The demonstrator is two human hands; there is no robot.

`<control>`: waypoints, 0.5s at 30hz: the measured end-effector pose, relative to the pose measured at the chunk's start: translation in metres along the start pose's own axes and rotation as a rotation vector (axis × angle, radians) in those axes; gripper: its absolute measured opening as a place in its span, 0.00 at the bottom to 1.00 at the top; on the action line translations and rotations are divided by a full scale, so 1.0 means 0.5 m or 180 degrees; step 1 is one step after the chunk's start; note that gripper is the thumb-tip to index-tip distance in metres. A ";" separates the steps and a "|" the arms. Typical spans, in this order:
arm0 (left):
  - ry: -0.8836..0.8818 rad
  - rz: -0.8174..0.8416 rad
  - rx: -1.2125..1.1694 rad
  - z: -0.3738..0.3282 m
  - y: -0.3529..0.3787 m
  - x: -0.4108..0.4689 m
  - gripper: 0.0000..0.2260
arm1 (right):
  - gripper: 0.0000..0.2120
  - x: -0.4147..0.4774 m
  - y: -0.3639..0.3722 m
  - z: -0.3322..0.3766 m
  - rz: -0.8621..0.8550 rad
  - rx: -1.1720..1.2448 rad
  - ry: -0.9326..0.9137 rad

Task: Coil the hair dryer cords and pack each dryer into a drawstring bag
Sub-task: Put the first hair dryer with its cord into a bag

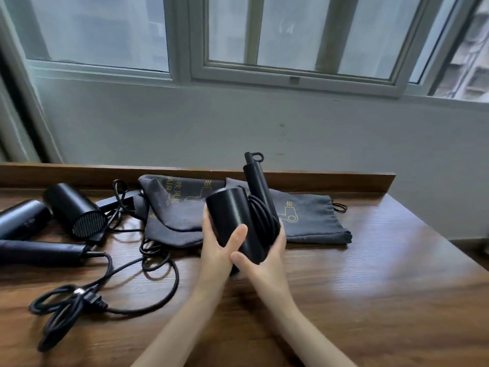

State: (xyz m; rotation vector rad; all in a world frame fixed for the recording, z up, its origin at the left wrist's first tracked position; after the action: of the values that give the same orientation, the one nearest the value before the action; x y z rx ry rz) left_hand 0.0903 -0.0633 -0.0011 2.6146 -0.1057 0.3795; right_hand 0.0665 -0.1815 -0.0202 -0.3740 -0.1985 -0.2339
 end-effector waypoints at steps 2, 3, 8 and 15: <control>-0.0094 0.0171 -0.0058 0.015 0.049 0.007 0.34 | 0.55 0.016 -0.042 -0.008 -0.0049 0.0019 -0.0041; -0.0160 0.0302 -0.0105 0.027 0.075 0.012 0.31 | 0.51 0.024 -0.065 -0.016 -0.0031 0.0109 -0.0041; -0.0119 0.1420 0.1597 0.089 0.157 0.064 0.26 | 0.32 0.067 -0.174 -0.080 -0.0019 0.1799 0.0449; 0.0624 0.2140 0.5316 0.170 0.187 0.096 0.17 | 0.28 0.082 -0.224 -0.104 -0.0099 0.2674 0.0516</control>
State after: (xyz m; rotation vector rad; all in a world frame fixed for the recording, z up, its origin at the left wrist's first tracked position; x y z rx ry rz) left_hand 0.1438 -0.1862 -0.0156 4.0201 -0.9786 1.4397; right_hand 0.0843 -0.3104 -0.0204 0.4808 -0.1277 -0.1912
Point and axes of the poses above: each hand's wrist, its own x-axis towards the middle knuckle, its own y-axis out of the palm, z = x × y, the point moved 9 cm from there along x, towards the middle knuckle, and after that the axes turned 15 degrees about -x, right-handed, at the moved point
